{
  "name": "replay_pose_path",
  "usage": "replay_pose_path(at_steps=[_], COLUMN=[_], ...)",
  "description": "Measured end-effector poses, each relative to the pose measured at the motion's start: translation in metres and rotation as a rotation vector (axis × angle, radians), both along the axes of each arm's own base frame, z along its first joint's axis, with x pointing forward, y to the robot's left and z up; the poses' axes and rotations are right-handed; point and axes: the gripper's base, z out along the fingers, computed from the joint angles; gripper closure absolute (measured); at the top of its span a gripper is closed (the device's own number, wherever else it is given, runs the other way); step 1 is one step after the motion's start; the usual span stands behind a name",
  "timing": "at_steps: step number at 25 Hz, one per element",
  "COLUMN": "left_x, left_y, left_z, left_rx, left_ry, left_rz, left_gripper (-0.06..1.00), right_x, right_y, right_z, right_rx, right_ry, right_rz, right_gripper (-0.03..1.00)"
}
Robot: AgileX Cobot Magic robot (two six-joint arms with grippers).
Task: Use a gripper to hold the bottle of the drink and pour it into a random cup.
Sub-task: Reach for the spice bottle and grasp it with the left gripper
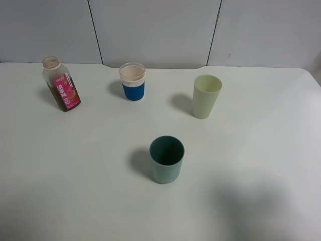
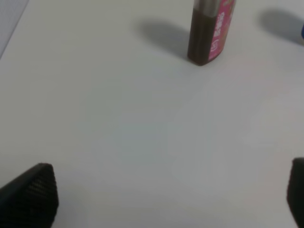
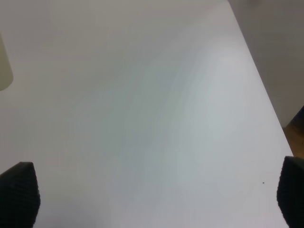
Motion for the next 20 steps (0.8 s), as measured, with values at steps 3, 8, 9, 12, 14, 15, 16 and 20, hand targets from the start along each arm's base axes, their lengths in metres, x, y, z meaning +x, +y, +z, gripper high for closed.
replay_pose_path(at_steps=[3,8,9,12,14,15,16,20], left_x=[0.0000,0.0000,0.0000,0.0000,0.0000,0.0000,0.0000,0.0001], left_y=[0.0000,0.0000,0.0000,0.0000,0.0000,0.0000,0.0000,0.0016], left_z=[0.0000,0.0000,0.0000,0.0000,0.0000,0.0000,0.0000,0.0003], left_rx=[0.000,0.000,0.000,0.000,-0.001,-0.003,-0.007,-0.017], left_ry=[0.000,0.000,0.000,0.000,0.000,0.000,0.000,-0.006], left_rz=[0.000,0.000,0.000,0.000,0.000,0.002,0.003,0.028], left_gripper=[0.01,0.01,0.01,0.01,-0.02,-0.03,-0.04,-0.04], right_x=[0.0000,0.0000,0.0000,0.0000,0.0000,0.0000,0.0000,0.0000], right_y=[0.0000,0.0000,0.0000,0.0000,0.0000,0.0000,0.0000,0.0000], right_z=[0.0000,0.0000,0.0000,0.0000,0.0000,0.0000,0.0000,0.0000], right_rx=[0.000,0.000,0.000,0.000,0.000,0.000,0.000,0.000], right_ry=[0.000,0.000,0.000,0.000,0.000,0.000,0.000,0.000], right_rz=[0.000,0.000,0.000,0.000,0.000,0.000,0.000,0.000], right_gripper=[-0.03,-0.03,-0.03,-0.03,-0.03,-0.03,-0.03,-0.03])
